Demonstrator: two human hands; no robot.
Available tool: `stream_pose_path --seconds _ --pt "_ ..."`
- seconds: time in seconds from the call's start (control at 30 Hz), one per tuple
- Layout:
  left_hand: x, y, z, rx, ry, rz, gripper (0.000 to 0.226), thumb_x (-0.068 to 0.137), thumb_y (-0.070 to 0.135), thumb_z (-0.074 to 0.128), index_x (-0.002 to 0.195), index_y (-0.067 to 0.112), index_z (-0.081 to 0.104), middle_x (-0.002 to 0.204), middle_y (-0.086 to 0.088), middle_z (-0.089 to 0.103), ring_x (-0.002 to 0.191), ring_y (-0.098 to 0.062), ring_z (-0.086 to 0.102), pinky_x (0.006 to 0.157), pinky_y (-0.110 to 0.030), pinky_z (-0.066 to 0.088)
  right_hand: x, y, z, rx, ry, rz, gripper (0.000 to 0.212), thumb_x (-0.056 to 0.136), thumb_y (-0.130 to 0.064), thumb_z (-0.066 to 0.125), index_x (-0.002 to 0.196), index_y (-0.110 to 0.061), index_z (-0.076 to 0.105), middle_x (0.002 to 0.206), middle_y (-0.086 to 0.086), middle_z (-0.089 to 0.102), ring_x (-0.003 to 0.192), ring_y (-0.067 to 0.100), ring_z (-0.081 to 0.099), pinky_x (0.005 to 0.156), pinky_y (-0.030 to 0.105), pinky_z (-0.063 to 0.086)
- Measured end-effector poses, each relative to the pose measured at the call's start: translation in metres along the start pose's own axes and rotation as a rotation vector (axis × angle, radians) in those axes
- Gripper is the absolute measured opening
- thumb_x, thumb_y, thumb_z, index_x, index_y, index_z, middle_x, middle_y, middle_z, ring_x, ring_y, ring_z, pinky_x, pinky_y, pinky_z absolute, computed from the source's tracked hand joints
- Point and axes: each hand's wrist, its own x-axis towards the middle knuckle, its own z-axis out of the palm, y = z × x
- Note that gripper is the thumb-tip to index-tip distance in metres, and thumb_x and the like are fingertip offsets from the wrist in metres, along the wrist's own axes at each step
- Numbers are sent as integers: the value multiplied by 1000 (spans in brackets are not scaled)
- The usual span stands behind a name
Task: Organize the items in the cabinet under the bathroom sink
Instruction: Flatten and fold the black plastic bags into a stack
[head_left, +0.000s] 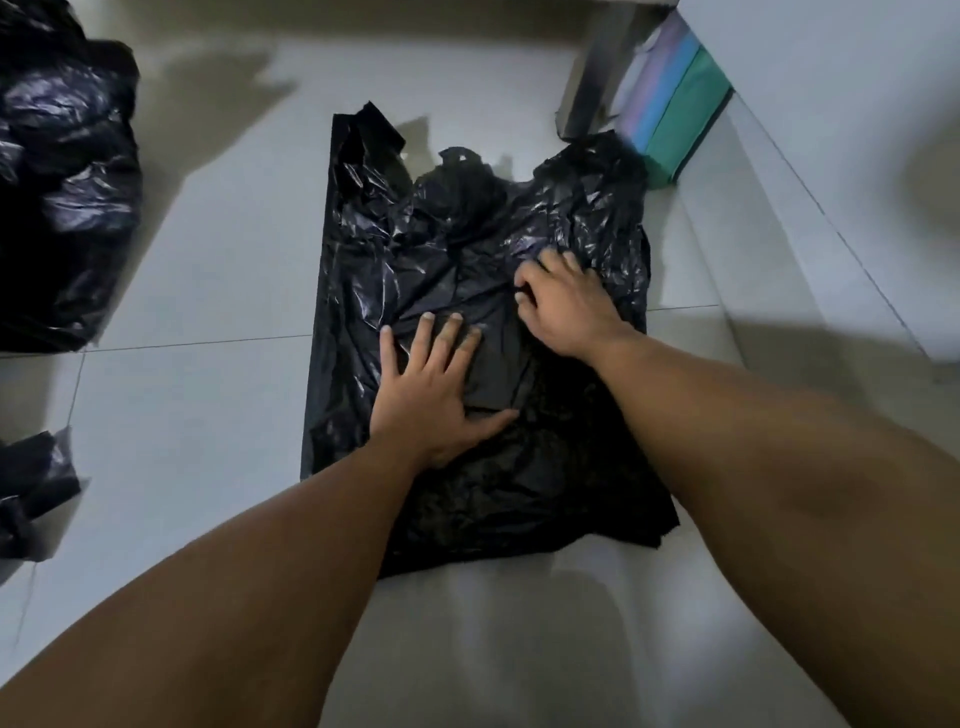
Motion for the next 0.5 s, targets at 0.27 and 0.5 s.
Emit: stream_pose_path --seconds 0.27,0.5 --pt "4 -3 -4 -8 -59 17 120 67 102 14 161 26 6 169 1 -1 154 -25 -11 112 -73 -6 96 91 -23 -10 -148 257 66 101 -55 34 157 -24 19 163 9 18 148 34 17 118 54 16" --pt "10 -3 -14 -36 -172 -5 124 63 102 15 160 28 -7 166 2 -19 150 -24 -27 107 -77 -8 120 44 -55 -77 452 131 44 95 -27 45 138 -18 48 137 12 48 128 33 43 107 50 36"
